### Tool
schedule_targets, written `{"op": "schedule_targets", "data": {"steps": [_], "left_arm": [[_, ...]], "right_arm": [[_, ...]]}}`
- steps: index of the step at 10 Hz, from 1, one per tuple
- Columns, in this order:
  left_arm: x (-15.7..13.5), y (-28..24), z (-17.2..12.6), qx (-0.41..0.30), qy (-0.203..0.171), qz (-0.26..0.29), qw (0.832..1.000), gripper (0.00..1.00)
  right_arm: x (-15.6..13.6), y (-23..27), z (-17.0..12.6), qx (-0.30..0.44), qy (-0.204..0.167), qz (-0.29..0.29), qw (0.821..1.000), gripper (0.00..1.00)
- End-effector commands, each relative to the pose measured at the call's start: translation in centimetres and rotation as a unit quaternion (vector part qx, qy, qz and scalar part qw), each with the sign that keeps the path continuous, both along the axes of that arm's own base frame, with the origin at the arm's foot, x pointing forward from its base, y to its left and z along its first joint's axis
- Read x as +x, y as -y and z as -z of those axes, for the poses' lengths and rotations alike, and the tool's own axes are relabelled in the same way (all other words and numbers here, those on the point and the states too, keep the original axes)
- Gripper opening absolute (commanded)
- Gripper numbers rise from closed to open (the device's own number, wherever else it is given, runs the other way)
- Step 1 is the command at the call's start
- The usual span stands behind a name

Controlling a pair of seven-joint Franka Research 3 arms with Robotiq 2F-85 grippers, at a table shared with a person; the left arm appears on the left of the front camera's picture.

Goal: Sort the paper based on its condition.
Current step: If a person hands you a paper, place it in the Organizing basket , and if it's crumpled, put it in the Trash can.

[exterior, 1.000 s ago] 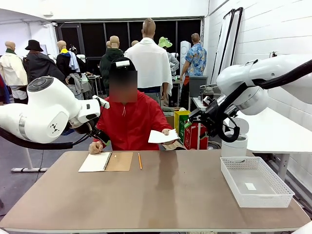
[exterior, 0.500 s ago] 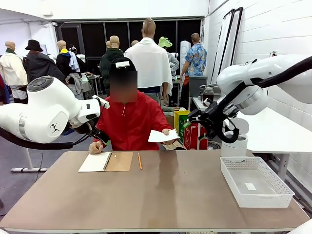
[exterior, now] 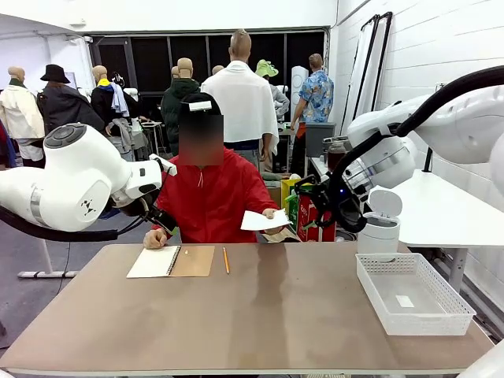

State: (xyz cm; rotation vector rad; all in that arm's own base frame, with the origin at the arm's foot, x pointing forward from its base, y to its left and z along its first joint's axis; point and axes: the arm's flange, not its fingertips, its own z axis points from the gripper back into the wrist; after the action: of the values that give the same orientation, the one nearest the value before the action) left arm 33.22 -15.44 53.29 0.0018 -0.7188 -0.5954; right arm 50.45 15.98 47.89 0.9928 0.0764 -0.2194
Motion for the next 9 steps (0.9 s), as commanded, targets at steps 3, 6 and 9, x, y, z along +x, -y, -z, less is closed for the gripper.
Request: {"op": "schedule_targets", "data": {"steps": [3, 6, 9], "left_arm": [[0.0, 0.0, 0.0, 0.001, 0.0, 0.0, 1.0, 1.0], [0.0, 0.0, 0.0, 0.001, 0.0, 0.0, 1.0, 1.0], [0.0, 0.0, 0.0, 0.001, 0.0, 0.0, 1.0, 1.0]], "right_arm": [[2.3, -0.6, 1.3, 0.051, -0.069, 0.023, 0.996, 1.0], [3.4, -1.1, 2.5, 0.08, -0.109, 0.043, 0.99, 1.0], [4.1, -1.0, 3.2, 0.079, -0.142, 0.051, 0.985, 0.71]]}}
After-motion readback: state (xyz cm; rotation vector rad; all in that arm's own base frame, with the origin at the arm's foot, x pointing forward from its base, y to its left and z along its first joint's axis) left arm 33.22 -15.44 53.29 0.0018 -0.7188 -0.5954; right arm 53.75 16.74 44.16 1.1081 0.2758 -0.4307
